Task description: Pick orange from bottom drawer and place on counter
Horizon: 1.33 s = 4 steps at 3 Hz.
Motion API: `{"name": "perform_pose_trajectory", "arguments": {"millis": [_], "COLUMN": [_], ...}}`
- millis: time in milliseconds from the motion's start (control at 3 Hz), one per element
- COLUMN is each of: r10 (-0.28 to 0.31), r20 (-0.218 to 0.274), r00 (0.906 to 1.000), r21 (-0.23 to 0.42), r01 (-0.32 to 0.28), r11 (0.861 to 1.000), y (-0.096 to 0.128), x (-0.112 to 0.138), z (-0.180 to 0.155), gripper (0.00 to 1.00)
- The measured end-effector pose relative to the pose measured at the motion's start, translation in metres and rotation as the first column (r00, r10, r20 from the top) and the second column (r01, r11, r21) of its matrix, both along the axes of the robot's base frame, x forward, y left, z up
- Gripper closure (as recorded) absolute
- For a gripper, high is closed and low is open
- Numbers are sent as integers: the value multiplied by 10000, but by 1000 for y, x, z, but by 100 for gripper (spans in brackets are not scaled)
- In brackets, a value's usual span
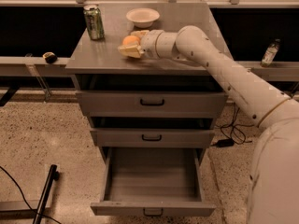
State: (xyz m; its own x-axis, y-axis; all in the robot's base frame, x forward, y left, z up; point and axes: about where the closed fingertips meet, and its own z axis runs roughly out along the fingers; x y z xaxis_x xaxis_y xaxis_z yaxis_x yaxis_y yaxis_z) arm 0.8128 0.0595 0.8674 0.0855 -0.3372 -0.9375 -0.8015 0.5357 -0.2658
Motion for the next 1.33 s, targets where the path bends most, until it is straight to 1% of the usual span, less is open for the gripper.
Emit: {"name": "perform_pose_trajectory", "arguments": {"millis": [333,667,1000,1333], "r10": [0,5,-46,-516], "r20": [0,1,193,1077], "r00": [10000,10000,9998,9928], "r21": [0,4,313,668], "r01": [0,-5,40,446], "r11": [10000,10000,9995,9968], "y": [0,0,-17,-61], "x": [0,0,-14,-69], "z": [0,0,19,75], "gripper": [0,0,0,0]}}
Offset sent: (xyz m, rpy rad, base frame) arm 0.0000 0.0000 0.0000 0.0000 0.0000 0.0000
